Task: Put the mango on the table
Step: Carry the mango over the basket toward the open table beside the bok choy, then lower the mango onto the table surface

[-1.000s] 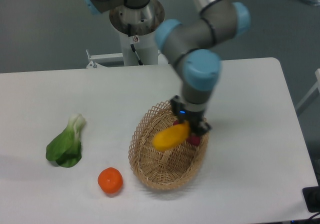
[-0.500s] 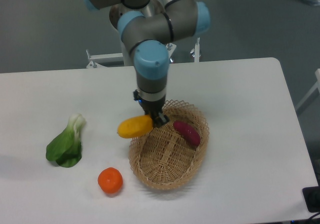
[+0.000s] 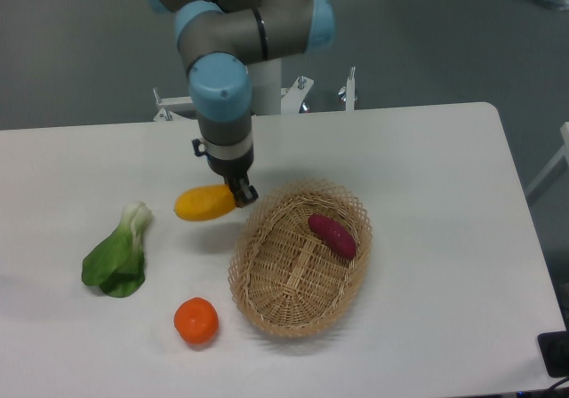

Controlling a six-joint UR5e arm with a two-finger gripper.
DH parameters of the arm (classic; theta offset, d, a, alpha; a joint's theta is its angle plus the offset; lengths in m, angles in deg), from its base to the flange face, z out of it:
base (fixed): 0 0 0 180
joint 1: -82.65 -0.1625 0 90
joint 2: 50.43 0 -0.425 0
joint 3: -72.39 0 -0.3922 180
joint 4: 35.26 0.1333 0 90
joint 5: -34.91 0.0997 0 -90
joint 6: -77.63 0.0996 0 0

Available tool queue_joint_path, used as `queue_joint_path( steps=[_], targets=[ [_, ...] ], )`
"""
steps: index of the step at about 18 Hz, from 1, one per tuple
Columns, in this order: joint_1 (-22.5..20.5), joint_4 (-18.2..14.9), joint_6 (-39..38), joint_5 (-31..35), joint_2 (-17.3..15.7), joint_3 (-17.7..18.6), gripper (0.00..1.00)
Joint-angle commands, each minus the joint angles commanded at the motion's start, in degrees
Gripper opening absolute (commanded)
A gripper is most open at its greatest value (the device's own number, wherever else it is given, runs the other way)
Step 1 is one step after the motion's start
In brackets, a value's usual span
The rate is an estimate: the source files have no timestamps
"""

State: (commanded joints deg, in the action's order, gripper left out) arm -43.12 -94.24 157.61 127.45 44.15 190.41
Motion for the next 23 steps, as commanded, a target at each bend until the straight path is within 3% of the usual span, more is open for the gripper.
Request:
queue_joint_path(
  steps=[7,13,17,20,22,23],
  targets=[
    [1.9,0.2,2.2,4.3,-1.2,4.6,0.34],
    [4.9,1.4,1.3,4.8,0.7,4.8,0.44],
    [5.7,2.0,1.3,4.8,1.5,4.7,0.69],
    [5.7,2.0,1.1,4.8,1.6,4.5,0.83],
    [5.7,1.9,1.1,4.8,1.7,4.3,1.00],
    [5.7,2.0,1.1,4.6,1.7,4.3,1.00]
  ],
)
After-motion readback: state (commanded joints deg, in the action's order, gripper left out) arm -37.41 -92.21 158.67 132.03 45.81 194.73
